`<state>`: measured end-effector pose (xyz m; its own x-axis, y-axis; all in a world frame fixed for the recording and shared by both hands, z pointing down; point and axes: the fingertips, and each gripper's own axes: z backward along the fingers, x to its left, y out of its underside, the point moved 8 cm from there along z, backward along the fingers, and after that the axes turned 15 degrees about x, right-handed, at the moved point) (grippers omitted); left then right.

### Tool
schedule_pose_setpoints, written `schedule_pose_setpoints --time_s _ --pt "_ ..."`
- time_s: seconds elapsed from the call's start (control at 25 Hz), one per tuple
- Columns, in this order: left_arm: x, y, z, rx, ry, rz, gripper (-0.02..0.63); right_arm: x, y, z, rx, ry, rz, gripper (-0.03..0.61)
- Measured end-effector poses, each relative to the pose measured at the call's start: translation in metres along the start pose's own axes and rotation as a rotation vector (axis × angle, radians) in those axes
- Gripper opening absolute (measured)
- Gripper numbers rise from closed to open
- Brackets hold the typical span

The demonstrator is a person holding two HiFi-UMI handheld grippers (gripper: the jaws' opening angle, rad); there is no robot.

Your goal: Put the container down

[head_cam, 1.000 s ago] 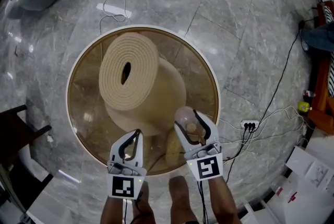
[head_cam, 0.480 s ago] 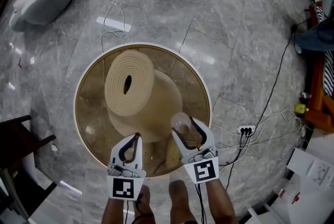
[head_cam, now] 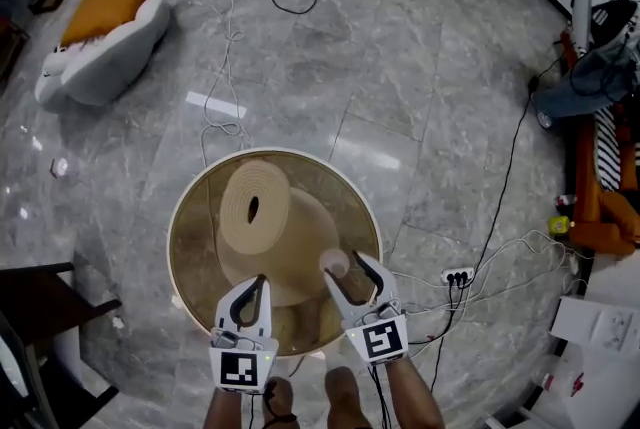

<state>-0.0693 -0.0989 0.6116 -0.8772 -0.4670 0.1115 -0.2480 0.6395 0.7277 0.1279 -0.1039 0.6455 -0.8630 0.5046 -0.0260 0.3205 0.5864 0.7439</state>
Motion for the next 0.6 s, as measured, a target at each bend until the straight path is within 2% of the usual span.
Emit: schedule_pose_setpoints --time_s 0.2,0.44,0.6 --pt "-0.001 -0.05 0.04 -0.046 -0.008 -0.029 0.014 -0.002 -0.048 0.04 -0.055 0.023 -0.025 0.218" --pt "0.001 -0.093 0.092 -0.104 -0.03 -0.145 0.014 0.001 -0.107 0.092 -0.106 0.057 -0.027 0.201" --pt "-0.005 -0.122 0.126 -0.138 -0.036 -0.152 0.014 0.004 -0.139 0.126 -0.134 0.062 -0.042 0.187"
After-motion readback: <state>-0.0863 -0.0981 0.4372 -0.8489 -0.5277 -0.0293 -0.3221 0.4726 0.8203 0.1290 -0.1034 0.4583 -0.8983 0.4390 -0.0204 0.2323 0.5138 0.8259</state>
